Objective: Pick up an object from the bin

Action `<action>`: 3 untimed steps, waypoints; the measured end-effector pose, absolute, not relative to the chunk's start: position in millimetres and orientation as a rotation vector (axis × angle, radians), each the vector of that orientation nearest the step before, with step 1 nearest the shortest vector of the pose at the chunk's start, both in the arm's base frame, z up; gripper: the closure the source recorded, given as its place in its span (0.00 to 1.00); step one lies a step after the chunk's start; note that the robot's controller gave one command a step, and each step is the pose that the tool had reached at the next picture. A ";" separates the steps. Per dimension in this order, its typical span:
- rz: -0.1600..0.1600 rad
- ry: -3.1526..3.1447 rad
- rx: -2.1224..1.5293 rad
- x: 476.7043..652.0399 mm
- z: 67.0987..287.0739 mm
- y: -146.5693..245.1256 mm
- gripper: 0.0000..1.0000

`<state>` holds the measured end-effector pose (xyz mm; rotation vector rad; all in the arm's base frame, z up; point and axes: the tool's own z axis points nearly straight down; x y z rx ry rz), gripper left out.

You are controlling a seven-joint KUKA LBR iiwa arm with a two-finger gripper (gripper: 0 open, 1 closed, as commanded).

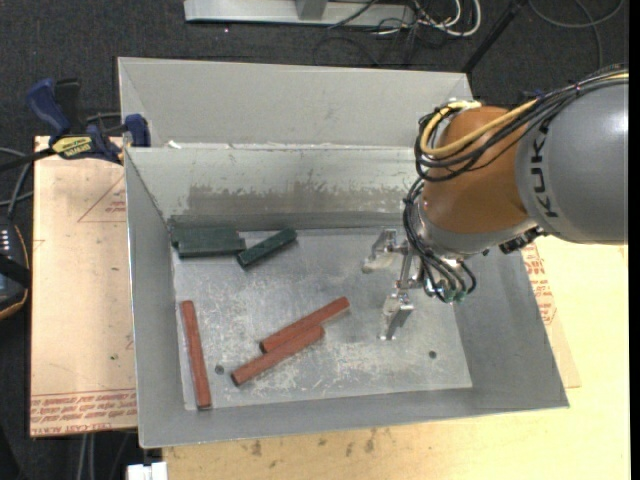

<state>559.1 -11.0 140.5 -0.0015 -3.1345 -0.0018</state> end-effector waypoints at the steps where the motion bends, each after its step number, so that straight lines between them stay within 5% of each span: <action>1: -0.001 -3.142 -0.001 561.0 144.7 -11.1 0.00; 2: -0.001 -3.141 0.181 563.7 86.5 45.6 0.00; 3: -0.001 -3.137 0.211 563.3 97.0 68.6 0.00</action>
Offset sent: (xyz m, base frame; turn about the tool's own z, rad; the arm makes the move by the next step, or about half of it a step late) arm 0.0037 0.0717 -0.0705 -0.1468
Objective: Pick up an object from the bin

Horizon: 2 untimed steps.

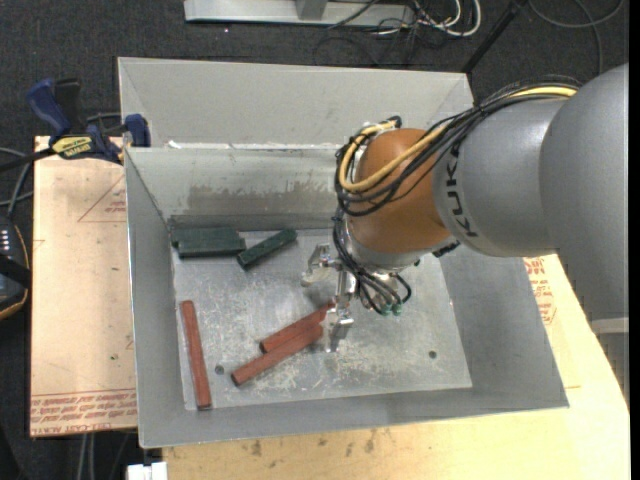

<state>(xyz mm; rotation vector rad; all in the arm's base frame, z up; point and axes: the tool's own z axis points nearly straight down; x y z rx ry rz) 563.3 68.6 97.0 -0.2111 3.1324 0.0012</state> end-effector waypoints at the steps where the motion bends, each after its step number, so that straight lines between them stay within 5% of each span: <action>1: 0.002 3.133 -0.223 551.0 100.0 74.1 0.00; 2: 0.004 3.125 -0.200 549.4 75.1 78.1 0.00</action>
Offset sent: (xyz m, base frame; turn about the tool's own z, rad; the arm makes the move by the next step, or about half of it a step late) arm -0.0179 0.0091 -0.0270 0.0082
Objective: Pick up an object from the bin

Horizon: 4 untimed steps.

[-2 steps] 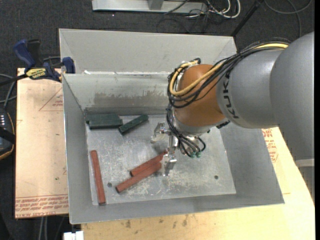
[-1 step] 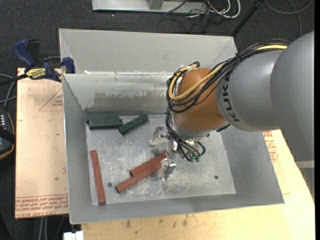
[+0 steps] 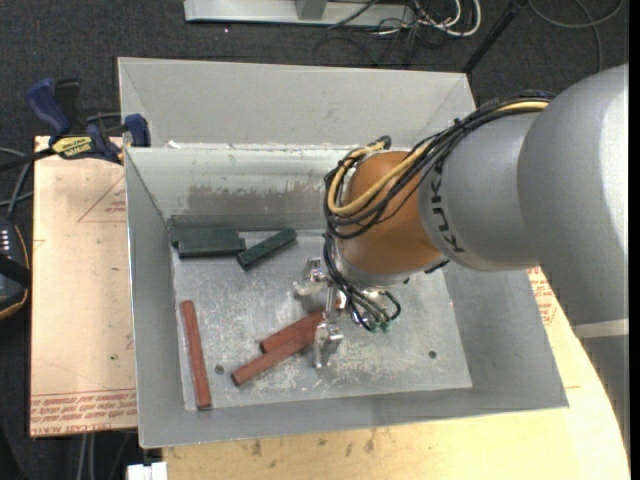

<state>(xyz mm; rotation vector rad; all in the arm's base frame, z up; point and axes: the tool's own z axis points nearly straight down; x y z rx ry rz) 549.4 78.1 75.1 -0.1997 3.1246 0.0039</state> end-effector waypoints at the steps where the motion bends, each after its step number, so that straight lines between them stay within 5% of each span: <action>1: 0.005 3.107 -0.242 555.8 78.0 80.7 1.00; 4: 0.001 3.130 -0.253 550.3 99.1 80.0 1.00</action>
Offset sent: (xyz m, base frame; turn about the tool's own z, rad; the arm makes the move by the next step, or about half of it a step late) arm 0.0000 0.0000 0.0000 0.0000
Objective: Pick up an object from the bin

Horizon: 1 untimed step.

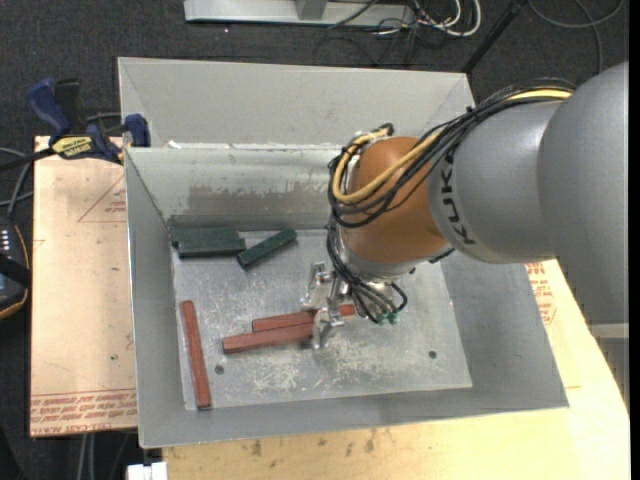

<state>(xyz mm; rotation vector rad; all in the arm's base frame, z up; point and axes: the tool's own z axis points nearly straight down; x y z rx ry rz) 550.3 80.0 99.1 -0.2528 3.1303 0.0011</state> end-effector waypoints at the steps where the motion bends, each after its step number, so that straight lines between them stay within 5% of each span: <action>1: 0.001 3.129 -0.253 550.6 115.2 80.2 1.00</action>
Offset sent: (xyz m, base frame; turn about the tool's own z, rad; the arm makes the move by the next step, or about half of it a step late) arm 0.0000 -0.0001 0.0594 0.0000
